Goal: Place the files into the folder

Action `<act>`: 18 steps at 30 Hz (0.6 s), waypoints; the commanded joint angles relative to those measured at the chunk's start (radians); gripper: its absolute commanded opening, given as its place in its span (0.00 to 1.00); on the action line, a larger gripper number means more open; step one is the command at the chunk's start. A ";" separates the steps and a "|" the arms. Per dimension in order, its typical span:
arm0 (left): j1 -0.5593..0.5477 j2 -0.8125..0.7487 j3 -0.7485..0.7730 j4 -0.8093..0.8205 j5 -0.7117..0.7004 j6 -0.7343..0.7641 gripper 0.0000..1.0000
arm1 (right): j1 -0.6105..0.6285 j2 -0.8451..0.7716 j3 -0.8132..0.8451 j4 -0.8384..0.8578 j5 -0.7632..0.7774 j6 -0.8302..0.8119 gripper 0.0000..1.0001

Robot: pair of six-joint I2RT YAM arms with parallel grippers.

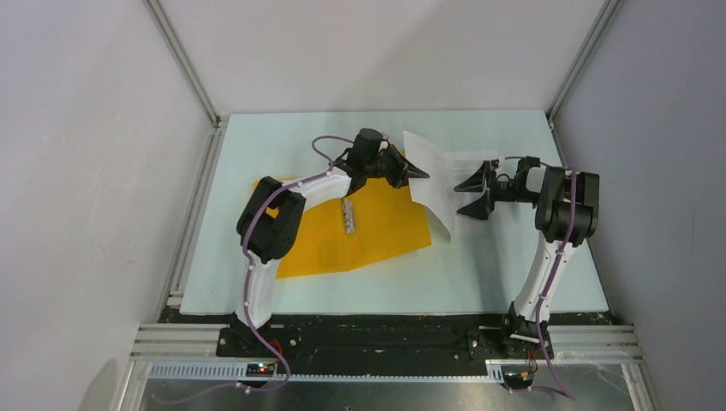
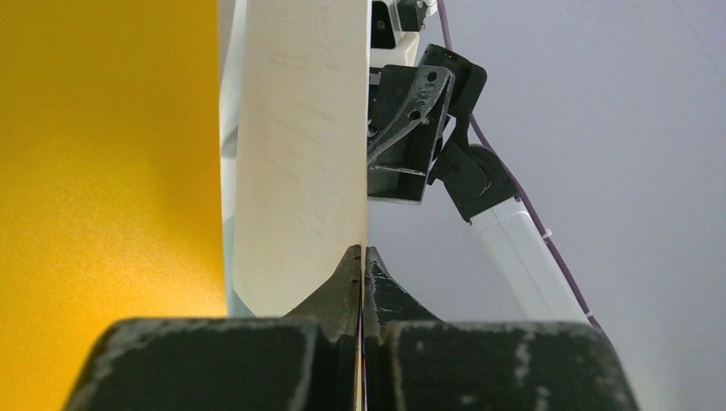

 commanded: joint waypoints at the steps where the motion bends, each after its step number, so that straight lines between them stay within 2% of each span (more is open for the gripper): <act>1: -0.002 -0.034 0.021 0.012 0.027 -0.043 0.00 | 0.030 0.005 -0.009 0.030 -0.043 0.045 1.00; 9: -0.028 -0.047 0.092 -0.003 0.019 -0.092 0.00 | 0.046 0.003 -0.011 0.109 -0.031 0.130 0.99; 18: -0.022 -0.051 0.023 -0.027 0.003 -0.081 0.00 | 0.032 -0.016 -0.029 0.255 -0.155 0.285 0.98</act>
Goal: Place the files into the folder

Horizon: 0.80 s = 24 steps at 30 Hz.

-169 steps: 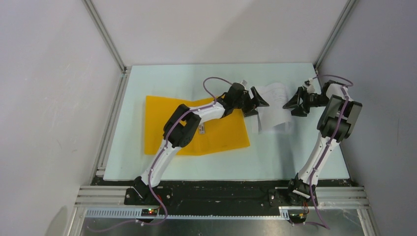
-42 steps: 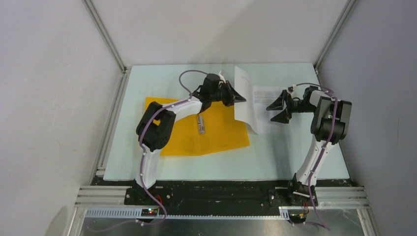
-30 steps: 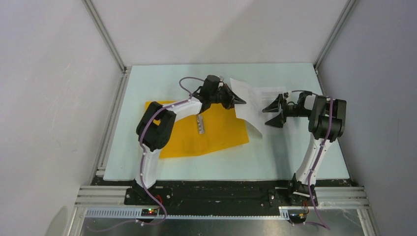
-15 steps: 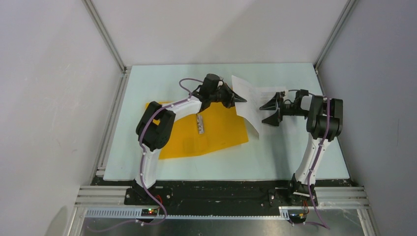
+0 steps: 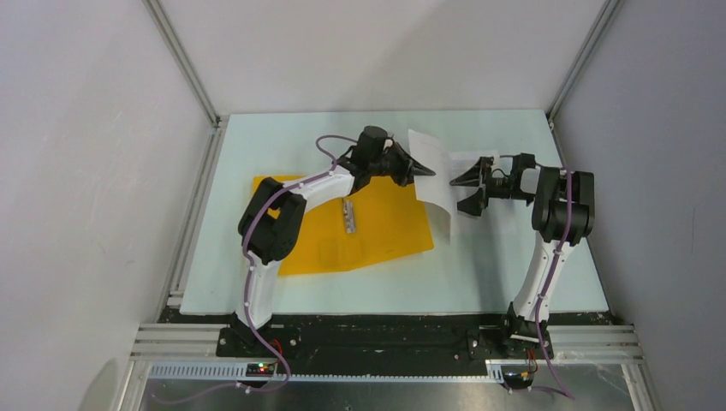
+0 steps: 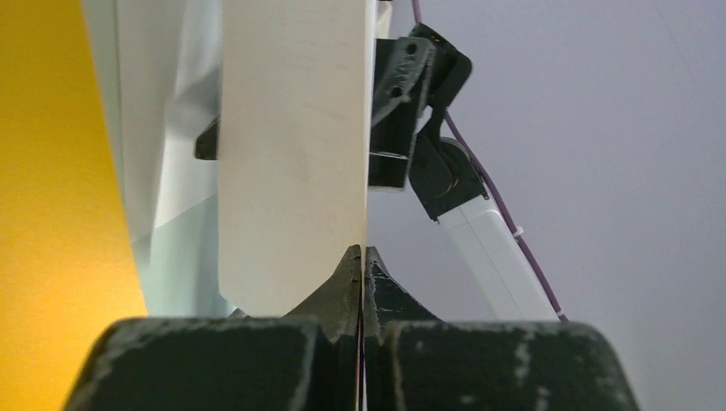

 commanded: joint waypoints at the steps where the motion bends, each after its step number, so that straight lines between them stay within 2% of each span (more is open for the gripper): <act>1: 0.004 -0.049 -0.036 -0.008 0.002 -0.002 0.00 | -0.019 -0.025 -0.008 0.091 -0.094 0.092 0.98; 6: 0.008 -0.038 -0.042 -0.027 -0.010 0.054 0.00 | -0.055 -0.062 -0.008 0.120 -0.141 0.130 0.93; 19: 0.004 -0.020 -0.024 -0.063 -0.042 0.183 0.00 | -0.081 -0.144 -0.008 0.038 -0.125 0.070 0.69; 23: 0.002 -0.015 -0.014 -0.057 -0.032 0.212 0.00 | -0.082 -0.138 -0.008 0.036 -0.097 0.068 0.55; 24: 0.001 -0.014 -0.008 -0.051 -0.029 0.222 0.00 | -0.081 -0.132 -0.008 0.036 -0.092 0.069 0.48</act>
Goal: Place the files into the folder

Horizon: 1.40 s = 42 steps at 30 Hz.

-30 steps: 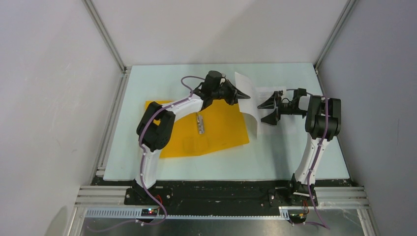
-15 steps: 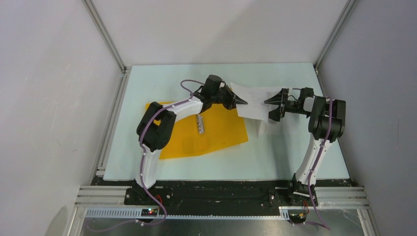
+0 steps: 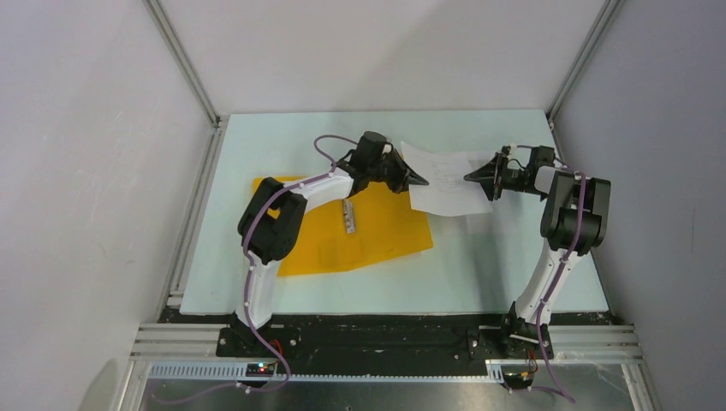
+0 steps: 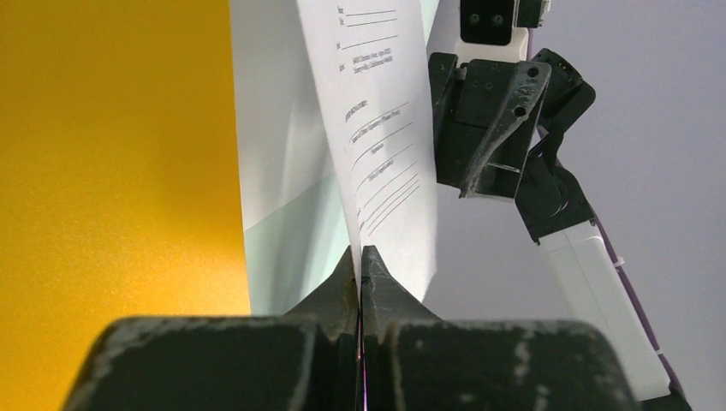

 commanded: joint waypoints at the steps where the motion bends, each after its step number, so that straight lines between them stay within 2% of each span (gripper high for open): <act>1: -0.002 -0.013 0.039 0.020 0.007 0.067 0.00 | -0.002 -0.020 0.003 -0.018 0.023 -0.015 0.44; 7: -0.008 -0.004 0.077 0.041 0.042 0.202 0.03 | 0.021 -0.001 0.006 -0.030 0.065 -0.033 0.22; 9: -0.007 -0.002 0.090 0.041 0.058 0.278 0.22 | 0.027 -0.012 0.025 -0.057 0.075 -0.069 0.13; 11: -0.006 -0.006 0.099 0.028 0.074 0.375 0.62 | 0.025 -0.034 0.069 -0.139 0.095 -0.154 0.02; 12: -0.004 -0.016 0.108 0.008 0.071 0.408 0.70 | 0.023 -0.045 0.117 -0.237 0.124 -0.251 0.00; 13: -0.002 -0.021 0.112 -0.048 0.054 0.477 0.84 | 0.023 -0.069 0.143 -0.288 0.139 -0.303 0.00; 15: 0.010 -0.049 0.125 -0.128 0.019 0.580 0.97 | 0.024 -0.112 0.225 -0.439 0.183 -0.441 0.00; 18: 0.043 -0.120 0.134 -0.194 -0.046 0.712 0.99 | 0.036 -0.203 0.335 -0.558 0.226 -0.506 0.00; 21: 0.080 -0.192 0.126 -0.271 -0.124 0.781 1.00 | 0.064 -0.263 0.426 -0.582 0.247 -0.484 0.00; 25: 0.142 -0.323 0.054 -0.361 -0.224 0.863 1.00 | 0.151 -0.344 0.486 -0.521 0.277 -0.384 0.00; 27: 0.200 -0.411 -0.003 -0.401 -0.258 0.879 1.00 | 0.226 -0.376 0.492 -0.458 0.290 -0.275 0.00; 31: 0.316 -0.538 -0.142 -0.432 -0.274 0.868 1.00 | 0.350 -0.414 0.487 -0.347 0.322 -0.161 0.00; 35: 0.412 -0.638 -0.250 -0.438 -0.260 0.859 0.99 | 0.438 -0.410 0.491 -0.331 0.348 -0.166 0.00; 42: 0.439 -0.717 -0.325 -0.439 -0.228 0.831 0.99 | 0.493 -0.417 0.304 -0.253 0.531 -0.133 0.00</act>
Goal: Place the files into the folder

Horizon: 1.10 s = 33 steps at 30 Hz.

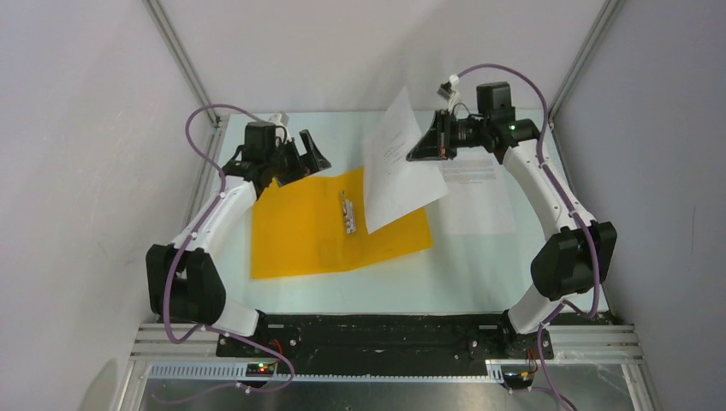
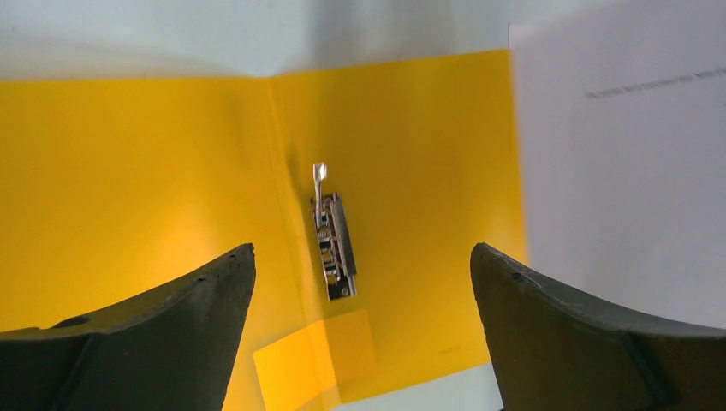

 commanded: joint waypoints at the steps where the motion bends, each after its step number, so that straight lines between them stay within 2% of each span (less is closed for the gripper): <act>1: -0.003 -0.075 -0.019 -0.002 0.019 0.001 0.99 | 0.017 -0.013 -0.126 0.080 0.180 0.046 0.00; 4: -0.003 -0.098 -0.036 -0.002 0.004 0.009 0.99 | 0.047 -0.025 -0.243 0.154 0.299 0.046 0.00; 9: -0.004 -0.126 -0.066 -0.002 -0.005 0.011 0.99 | 0.078 0.010 -0.386 0.244 0.363 0.124 0.00; 20: -0.004 -0.159 -0.109 -0.004 -0.015 0.022 0.98 | 0.109 0.074 -0.413 0.274 0.433 0.195 0.00; 26: -0.005 -0.149 -0.116 -0.004 -0.009 0.011 0.98 | 0.110 0.107 -0.420 0.317 0.390 0.236 0.00; 33: -0.004 -0.137 -0.118 -0.004 -0.006 0.013 0.98 | 0.108 0.149 -0.417 0.416 0.238 0.325 0.00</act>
